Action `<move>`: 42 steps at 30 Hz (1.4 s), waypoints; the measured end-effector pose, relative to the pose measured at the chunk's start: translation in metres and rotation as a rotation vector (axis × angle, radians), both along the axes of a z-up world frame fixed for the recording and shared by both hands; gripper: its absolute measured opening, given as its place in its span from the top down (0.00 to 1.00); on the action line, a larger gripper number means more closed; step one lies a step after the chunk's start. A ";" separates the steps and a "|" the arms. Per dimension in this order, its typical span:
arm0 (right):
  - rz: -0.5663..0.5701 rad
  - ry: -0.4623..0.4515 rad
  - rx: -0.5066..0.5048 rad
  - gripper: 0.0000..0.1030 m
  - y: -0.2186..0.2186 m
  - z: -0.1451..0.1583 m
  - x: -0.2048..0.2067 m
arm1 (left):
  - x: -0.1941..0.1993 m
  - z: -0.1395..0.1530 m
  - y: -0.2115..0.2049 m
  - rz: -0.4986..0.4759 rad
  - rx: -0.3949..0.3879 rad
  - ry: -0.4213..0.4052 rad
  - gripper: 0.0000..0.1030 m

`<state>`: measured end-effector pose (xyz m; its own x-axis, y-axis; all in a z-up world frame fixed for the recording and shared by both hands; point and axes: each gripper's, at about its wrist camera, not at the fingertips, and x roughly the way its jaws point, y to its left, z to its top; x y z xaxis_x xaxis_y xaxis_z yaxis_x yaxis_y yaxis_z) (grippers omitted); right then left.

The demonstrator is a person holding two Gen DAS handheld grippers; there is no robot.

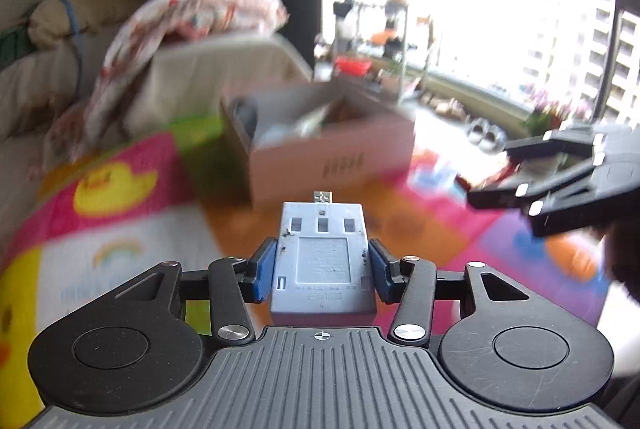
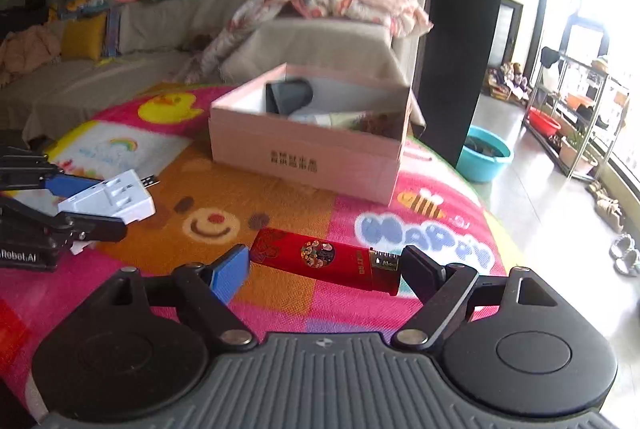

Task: Organize rigid objects
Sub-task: 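Carry the plug charger and red lighter into the pink box, opening both tools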

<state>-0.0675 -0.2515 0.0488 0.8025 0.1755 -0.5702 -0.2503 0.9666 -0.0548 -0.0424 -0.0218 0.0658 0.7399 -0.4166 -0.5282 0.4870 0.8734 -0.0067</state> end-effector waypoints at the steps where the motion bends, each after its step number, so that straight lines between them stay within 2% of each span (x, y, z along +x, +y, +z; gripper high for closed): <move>1: -0.003 -0.027 0.012 0.20 -0.003 0.010 0.000 | 0.007 0.022 -0.002 -0.003 -0.023 -0.053 0.49; 4: -0.013 -0.171 0.045 0.20 -0.010 0.057 0.006 | 0.035 0.086 -0.002 0.044 -0.120 -0.191 0.49; 6: -0.026 -0.285 0.063 0.20 -0.014 0.092 0.015 | 0.061 0.118 0.000 0.072 -0.210 -0.211 0.49; 8: -0.047 -0.377 0.065 0.20 -0.014 0.119 0.028 | 0.087 0.136 -0.003 0.087 -0.264 -0.219 0.49; 12: -0.064 -0.414 0.063 0.20 -0.006 0.139 0.059 | 0.130 0.148 -0.018 0.051 -0.281 -0.207 0.49; 17: -0.047 -0.331 0.051 0.20 0.009 0.121 0.096 | 0.170 0.127 -0.040 -0.001 -0.214 -0.147 0.49; 23: -0.029 -0.173 0.046 0.20 0.027 0.073 0.140 | 0.221 0.071 -0.055 -0.021 -0.125 -0.010 0.49; 28: -0.019 -0.086 0.029 0.20 0.043 0.033 0.165 | 0.249 0.039 -0.049 -0.013 -0.160 0.044 0.48; 30: -0.011 -0.068 0.041 0.19 0.049 0.023 0.173 | 0.263 0.029 -0.051 -0.019 -0.151 0.069 0.48; 34: 0.044 -0.036 0.065 0.19 0.061 0.009 0.183 | 0.287 -0.001 -0.065 -0.002 -0.039 0.153 0.51; 36: 0.041 -0.021 0.061 0.18 0.067 0.003 0.184 | 0.292 -0.011 -0.065 0.012 -0.023 0.163 0.51; 38: 0.037 -0.022 0.059 0.18 0.065 -0.001 0.178 | 0.294 -0.016 -0.061 0.015 -0.040 0.165 0.51; 42: 0.023 -0.042 0.047 0.18 0.056 -0.005 0.161 | 0.277 -0.009 -0.052 0.018 -0.054 0.118 0.51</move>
<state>0.0930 -0.1952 0.0441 0.8210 0.2203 -0.5268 -0.2713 0.9623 -0.0205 0.2345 -0.0736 0.0569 0.6815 -0.4341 -0.5891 0.4643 0.8788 -0.1104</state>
